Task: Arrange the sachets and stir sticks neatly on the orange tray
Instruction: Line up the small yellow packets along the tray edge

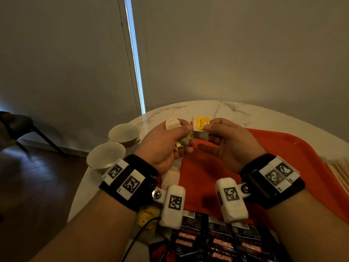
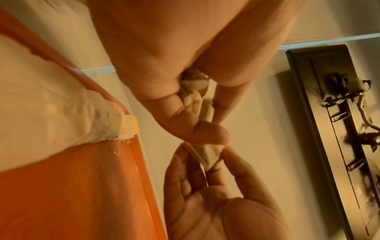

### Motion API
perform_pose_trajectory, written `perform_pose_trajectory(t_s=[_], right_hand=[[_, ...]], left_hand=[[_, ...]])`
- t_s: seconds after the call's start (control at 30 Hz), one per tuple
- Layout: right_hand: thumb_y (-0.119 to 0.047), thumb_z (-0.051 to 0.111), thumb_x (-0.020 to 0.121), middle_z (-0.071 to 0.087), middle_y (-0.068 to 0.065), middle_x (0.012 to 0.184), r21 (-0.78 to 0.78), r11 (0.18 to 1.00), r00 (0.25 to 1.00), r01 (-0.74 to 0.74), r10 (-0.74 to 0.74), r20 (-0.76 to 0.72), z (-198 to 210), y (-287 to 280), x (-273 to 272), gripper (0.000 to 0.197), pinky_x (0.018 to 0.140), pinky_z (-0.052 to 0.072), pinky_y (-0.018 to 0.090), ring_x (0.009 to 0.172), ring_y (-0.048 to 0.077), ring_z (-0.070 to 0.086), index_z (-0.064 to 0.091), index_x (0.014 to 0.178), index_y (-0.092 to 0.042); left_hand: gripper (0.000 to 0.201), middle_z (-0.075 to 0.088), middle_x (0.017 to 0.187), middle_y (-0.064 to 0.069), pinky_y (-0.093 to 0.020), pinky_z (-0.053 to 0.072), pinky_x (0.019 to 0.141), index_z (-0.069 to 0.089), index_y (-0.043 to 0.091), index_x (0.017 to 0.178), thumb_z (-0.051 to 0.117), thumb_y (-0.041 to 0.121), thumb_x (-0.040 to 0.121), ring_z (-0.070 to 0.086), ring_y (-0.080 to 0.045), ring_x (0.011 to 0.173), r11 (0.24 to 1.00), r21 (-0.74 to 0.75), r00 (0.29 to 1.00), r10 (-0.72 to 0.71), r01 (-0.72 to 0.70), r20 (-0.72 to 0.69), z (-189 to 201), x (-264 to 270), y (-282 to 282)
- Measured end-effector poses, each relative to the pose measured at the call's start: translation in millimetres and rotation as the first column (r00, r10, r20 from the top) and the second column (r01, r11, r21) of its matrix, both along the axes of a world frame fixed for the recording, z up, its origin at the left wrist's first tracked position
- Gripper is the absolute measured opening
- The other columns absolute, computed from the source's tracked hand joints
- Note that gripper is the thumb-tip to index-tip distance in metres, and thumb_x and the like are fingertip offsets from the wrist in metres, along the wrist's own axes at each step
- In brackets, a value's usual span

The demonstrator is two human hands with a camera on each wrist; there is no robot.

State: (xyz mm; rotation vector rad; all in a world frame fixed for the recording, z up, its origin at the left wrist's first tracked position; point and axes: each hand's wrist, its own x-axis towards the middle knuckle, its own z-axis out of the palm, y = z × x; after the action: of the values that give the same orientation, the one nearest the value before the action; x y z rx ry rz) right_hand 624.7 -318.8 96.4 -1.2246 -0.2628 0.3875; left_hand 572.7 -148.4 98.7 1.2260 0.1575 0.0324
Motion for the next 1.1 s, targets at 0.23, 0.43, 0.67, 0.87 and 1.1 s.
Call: perform_pose_trajectory(t_s=[0.23,0.43,0.67,0.87,1.1], right_hand=[[-0.015,0.073,0.078,0.064,0.014,0.095,-0.039,0.995,0.993,-0.089,0.092,0.080,-2,3,-8,0.016,0.085,0.058,0.043,0.096,0.026,0.064,0.061,0.086,-0.011],[-0.018,0.071,0.077,0.070,0.010,0.096,-0.031,0.995,0.995,-0.099,0.099,0.023,4,-7,-5,0.032,0.077,0.057,0.040,0.081,0.020,0.069,0.065,0.107,-0.013],[-0.018,0.073,0.074,0.072,0.008,0.094,-0.218,0.948,0.967,-0.233,0.250,0.054,7,-12,-8,0.030,0.078,0.058,0.039,0.085,0.016,0.069,0.070,0.103,-0.011],[-0.002,0.077,0.069,0.068,0.017,0.093,-0.142,0.964,0.971,-0.223,0.233,0.053,5,-11,-8,0.027,0.061,0.060,0.036,0.078,0.026,0.069,0.062,0.091,-0.009],[0.005,0.069,0.084,0.071,0.016,0.101,-0.229,0.967,0.989,-0.115,0.132,0.063,4,-10,-8,0.028,0.064,0.057,0.034,0.079,0.021,0.062,0.072,0.108,-0.009]], left_hand=[[0.023,0.068,0.079,-0.006,-0.021,0.050,0.050,0.065,0.011,0.114,0.075,0.018,0.094,0.062,-0.009,0.061,0.996,0.081,0.999,0.029,-0.032,0.045,-2,-4,-4],[0.013,0.065,0.078,-0.007,-0.021,0.040,0.046,0.072,0.013,0.106,0.074,0.014,0.093,0.056,-0.012,0.059,0.982,0.190,1.000,-0.019,0.018,0.005,2,-7,2],[0.013,0.064,0.072,-0.006,-0.023,0.034,0.043,0.072,0.011,0.102,0.075,0.012,0.090,0.051,-0.014,0.057,0.960,0.282,0.999,-0.017,0.005,0.039,-2,-6,7],[0.015,0.063,0.078,-0.011,-0.021,0.034,0.040,0.072,0.010,0.105,0.073,0.011,0.090,0.051,-0.013,0.055,0.967,0.252,0.999,0.025,-0.032,0.030,-2,-4,8],[0.004,0.061,0.076,-0.009,-0.022,0.034,0.043,0.073,0.015,0.090,0.075,0.012,0.091,0.050,-0.013,0.056,0.960,0.261,0.994,0.083,-0.100,0.078,-6,-1,7]])
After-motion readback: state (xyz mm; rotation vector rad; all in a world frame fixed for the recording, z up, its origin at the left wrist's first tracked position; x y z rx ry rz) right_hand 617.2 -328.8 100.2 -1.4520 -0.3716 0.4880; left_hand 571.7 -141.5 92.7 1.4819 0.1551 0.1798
